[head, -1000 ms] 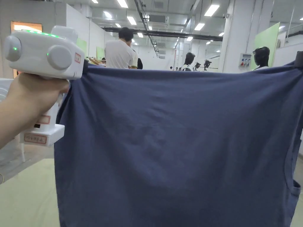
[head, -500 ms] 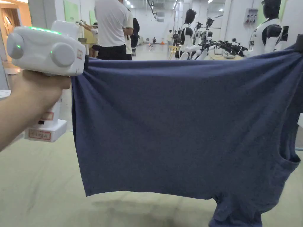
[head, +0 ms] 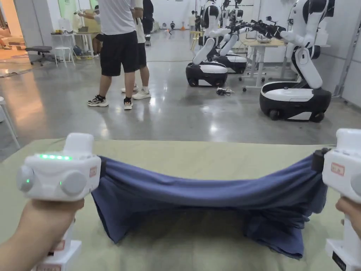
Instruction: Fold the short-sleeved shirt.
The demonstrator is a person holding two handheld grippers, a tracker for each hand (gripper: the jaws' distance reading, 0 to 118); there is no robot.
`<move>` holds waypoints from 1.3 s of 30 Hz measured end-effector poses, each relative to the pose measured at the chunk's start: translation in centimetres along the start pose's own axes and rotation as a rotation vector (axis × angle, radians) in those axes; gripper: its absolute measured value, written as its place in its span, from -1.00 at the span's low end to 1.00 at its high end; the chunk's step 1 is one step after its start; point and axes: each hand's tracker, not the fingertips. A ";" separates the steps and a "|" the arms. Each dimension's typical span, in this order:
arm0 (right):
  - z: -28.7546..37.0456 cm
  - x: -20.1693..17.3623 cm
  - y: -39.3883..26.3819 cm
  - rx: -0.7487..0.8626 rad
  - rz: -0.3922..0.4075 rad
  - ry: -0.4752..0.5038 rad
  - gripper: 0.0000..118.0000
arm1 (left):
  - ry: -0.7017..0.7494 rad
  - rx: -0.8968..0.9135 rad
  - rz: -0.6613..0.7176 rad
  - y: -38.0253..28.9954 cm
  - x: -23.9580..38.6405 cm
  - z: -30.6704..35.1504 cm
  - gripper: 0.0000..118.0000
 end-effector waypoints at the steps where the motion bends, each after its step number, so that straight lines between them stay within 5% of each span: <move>1: 0.8 0.1 -0.8 -0.002 0.014 0.009 -0.96 | -0.014 -0.015 0.010 -1.0 -0.3 0.1 -0.97; 9: 13.0 2.8 -6.9 0.020 0.011 0.078 -0.96 | -0.064 -0.044 0.129 -9.3 -2.6 8.8 -0.97; 22: 33.5 5.5 -18.8 -0.071 0.031 0.096 -0.96 | -0.129 -0.096 0.106 -21.7 -4.2 25.5 -0.97; 39: 39.4 6.8 -29.4 -0.275 0.154 0.069 -0.96 | -0.138 -0.213 0.056 -32.6 -3.1 32.6 -0.96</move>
